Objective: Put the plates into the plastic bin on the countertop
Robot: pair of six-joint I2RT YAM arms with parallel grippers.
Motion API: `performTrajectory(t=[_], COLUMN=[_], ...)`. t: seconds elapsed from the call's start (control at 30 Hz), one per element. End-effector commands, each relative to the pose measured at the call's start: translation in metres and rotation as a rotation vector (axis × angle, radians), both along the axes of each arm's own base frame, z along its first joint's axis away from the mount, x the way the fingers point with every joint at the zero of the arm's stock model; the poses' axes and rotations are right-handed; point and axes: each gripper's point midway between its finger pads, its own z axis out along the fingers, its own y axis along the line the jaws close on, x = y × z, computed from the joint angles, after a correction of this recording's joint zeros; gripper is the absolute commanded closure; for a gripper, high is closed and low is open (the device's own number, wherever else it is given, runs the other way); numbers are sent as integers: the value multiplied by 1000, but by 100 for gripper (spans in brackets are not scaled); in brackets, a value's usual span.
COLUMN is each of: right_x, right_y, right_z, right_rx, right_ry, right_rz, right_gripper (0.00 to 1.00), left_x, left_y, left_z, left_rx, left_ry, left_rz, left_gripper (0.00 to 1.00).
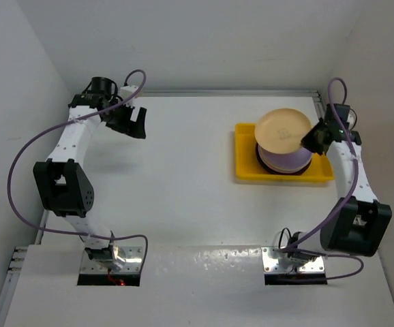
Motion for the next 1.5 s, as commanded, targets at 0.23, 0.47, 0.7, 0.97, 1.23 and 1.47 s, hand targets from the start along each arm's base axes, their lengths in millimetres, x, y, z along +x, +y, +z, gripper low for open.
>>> performTrajectory(t=[0.23,0.47,0.7,0.97,1.23,1.47], right_x=[-10,-13,-56,-158,-205,-213], right_y=[-35,-60,-40,24,63,72], right_z=[-43,-29,7,-39,-79,-79], right_rx=[33,-123,-96,115,238,251], right_ry=[148,222,93,154,105,93], right_rz=[-56,-54,-105,-128,-84,-19], right_gripper=[65,15,0,0,0,0], left_x=[1,2,1,-18,-54,-83], left_y=[4,4,7,7,15,26], left_z=[-3,-3,-1,-11,-32,-46], left_rx=[-1,4,18,35,93,148], left_ry=[-2,-6,-10,14,27,31], left_rz=[18,10,29,29,45,68], left_gripper=[0,0,0,0,0,0])
